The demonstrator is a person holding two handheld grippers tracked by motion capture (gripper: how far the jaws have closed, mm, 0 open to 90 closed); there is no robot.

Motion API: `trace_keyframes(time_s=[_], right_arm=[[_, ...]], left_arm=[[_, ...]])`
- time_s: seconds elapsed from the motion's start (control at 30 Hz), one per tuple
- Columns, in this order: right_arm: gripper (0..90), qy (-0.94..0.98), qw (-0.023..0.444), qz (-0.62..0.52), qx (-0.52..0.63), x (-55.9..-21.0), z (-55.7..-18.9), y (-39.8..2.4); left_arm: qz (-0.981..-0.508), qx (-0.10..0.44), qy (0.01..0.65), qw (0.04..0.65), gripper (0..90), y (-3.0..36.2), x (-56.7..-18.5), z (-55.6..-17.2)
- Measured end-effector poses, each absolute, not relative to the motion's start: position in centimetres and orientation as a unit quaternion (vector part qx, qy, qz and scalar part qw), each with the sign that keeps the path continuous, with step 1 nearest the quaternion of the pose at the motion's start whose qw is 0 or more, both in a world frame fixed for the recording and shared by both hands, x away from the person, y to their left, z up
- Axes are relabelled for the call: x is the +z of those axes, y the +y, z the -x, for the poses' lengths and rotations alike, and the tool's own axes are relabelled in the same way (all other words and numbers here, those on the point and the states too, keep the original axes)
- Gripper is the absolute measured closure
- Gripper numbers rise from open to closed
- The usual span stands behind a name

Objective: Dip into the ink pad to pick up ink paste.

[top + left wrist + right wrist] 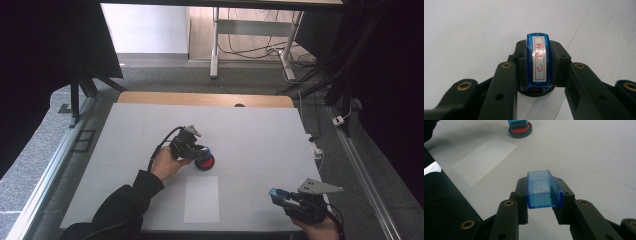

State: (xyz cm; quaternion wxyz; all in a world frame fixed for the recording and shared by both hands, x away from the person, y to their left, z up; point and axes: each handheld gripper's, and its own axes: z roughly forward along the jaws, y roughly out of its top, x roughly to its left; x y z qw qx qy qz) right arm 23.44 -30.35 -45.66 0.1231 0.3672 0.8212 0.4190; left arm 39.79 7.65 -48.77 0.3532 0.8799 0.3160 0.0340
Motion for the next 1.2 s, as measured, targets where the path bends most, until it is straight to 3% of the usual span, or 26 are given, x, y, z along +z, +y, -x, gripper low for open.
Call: trace_keyframes(time_s=[0.43, 0.83, 1.2], right_arm=[[68.0, 0.822, 0.123, -0.367, 0.418, -45.7, -23.4, -30.3], [68.0, 0.821, 0.123, -0.367, 0.419, -45.7, -23.4, -30.3], [68.0, 0.822, 0.124, -0.367, 0.417, -45.7, -23.4, -30.2]], left_arm=[[-0.902, 0.097, 0.287, 0.308, 71.1, 5.8, -48.2, -38.5], [-0.878, 0.021, 0.324, 0.352, 71.0, 7.8, -48.8, -40.1], [-0.885, 0.062, 0.307, 0.345, 70.9, 7.1, -48.8, -39.1]])
